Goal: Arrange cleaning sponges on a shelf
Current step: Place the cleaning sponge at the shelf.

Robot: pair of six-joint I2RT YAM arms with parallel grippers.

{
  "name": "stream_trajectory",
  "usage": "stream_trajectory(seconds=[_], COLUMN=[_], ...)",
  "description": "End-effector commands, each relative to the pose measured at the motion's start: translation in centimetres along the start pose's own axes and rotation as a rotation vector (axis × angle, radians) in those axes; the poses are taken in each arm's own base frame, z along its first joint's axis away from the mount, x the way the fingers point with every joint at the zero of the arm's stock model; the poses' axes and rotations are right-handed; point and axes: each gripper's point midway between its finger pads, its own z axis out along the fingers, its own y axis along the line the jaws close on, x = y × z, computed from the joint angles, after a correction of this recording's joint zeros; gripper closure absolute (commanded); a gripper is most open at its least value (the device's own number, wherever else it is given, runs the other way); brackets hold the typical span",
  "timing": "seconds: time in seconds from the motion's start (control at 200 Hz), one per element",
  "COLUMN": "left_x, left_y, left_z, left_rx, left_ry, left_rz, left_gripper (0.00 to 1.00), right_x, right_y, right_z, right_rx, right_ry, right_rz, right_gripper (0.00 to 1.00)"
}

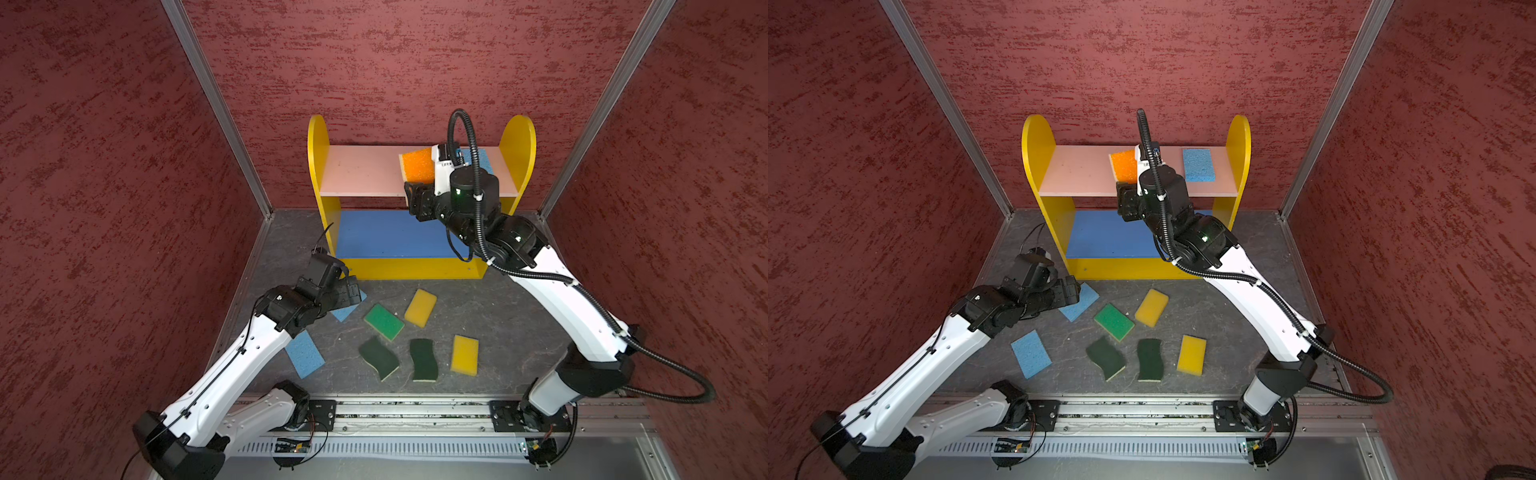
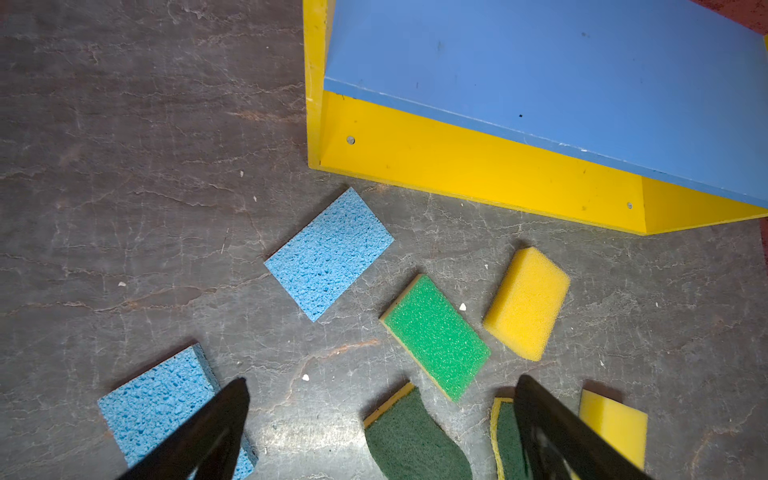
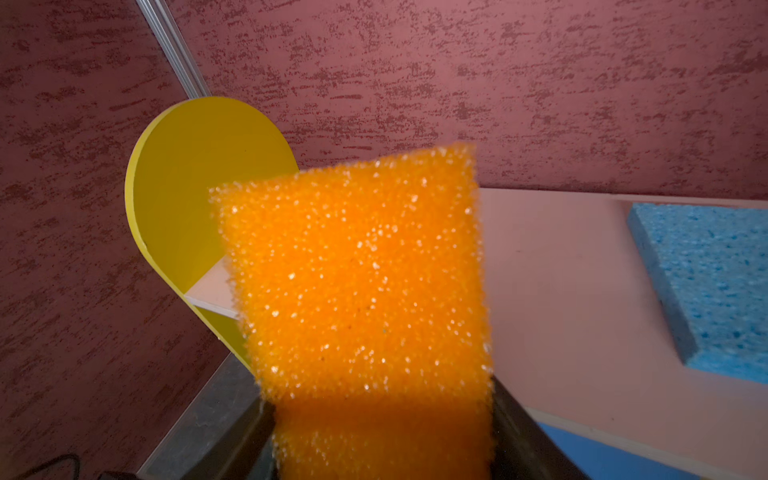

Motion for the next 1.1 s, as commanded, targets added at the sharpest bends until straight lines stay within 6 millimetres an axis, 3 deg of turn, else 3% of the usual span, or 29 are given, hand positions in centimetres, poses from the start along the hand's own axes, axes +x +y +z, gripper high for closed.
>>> stream_trajectory(seconds=[0.0,0.266,0.501,0.802,1.092], left_x=[-1.9,-3.0,-4.2,-3.8,-3.9], left_y=[-0.4,0.0,0.8,1.2,1.9], left_z=[-0.9,-1.3,-1.4,0.1,0.0], left_rx=[0.005,-0.013,-0.039,-0.065,-0.072], left_ry=[-0.06,-0.093,-0.122,-0.083,-0.093], left_rz=[-0.003,-0.002,-0.033,-0.024,-0.035], left_gripper=[0.01,0.0,0.01,0.0,0.01], right_x=[-2.1,-1.3,-0.8,0.8,1.6], right_y=[-1.6,-3.9,-4.5,-4.7,-5.4], right_z=[1.1,4.8,6.1,7.5,8.6], right_rx=[0.074,0.146,0.16,0.162,0.192], right_ry=[-0.05,-0.026,-0.026,0.01,0.016], right_rz=[-0.011,0.016,0.039,0.058,0.07], right_gripper=[0.31,0.32,0.33,0.33,0.33])
